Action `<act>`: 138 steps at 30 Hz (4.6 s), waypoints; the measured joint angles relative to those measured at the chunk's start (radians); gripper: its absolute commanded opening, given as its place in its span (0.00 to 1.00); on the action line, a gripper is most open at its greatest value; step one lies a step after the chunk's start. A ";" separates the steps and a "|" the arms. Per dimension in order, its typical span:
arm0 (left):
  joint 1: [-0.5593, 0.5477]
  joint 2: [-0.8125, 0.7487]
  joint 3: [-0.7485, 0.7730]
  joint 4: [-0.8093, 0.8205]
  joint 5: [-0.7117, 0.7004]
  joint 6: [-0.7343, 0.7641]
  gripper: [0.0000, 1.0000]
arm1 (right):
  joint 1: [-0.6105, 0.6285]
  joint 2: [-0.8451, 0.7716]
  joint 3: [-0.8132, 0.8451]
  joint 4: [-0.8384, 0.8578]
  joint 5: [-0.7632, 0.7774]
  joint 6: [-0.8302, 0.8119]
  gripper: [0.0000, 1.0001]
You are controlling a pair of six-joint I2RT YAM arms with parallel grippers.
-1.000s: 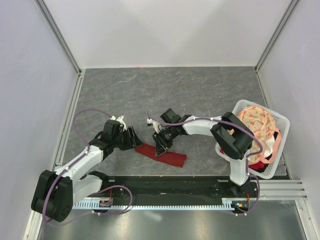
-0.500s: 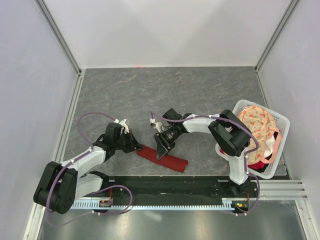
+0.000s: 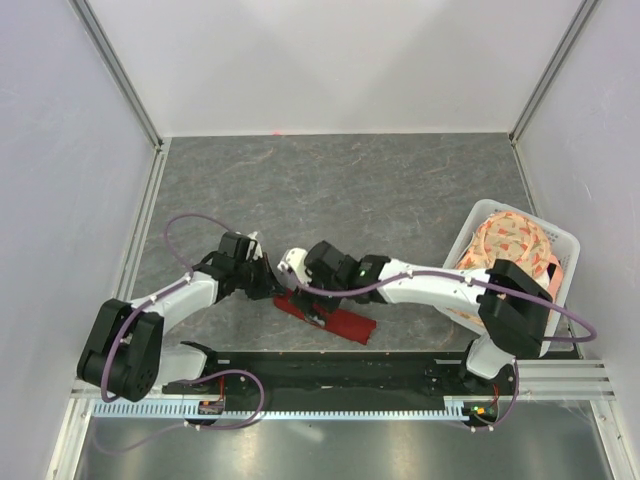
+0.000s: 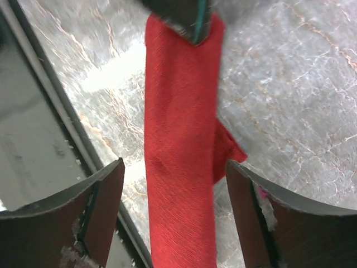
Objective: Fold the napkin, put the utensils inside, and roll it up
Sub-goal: Roll the napkin with the utensil
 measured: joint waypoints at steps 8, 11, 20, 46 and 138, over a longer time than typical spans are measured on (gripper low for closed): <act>0.000 0.052 0.045 -0.051 0.004 0.000 0.02 | 0.147 0.002 -0.066 0.027 0.232 -0.055 0.84; 0.000 0.058 0.049 -0.056 0.006 0.000 0.02 | 0.177 0.016 -0.068 0.046 0.267 -0.067 0.82; 0.000 0.071 0.062 -0.068 0.011 0.001 0.02 | 0.196 0.112 -0.068 0.071 0.315 -0.078 0.67; 0.001 -0.200 -0.003 -0.027 -0.040 0.041 0.62 | -0.247 0.306 0.055 -0.013 -0.589 0.034 0.36; 0.005 -0.044 0.023 0.009 0.079 0.056 0.53 | -0.343 0.456 0.062 -0.008 -0.906 0.036 0.37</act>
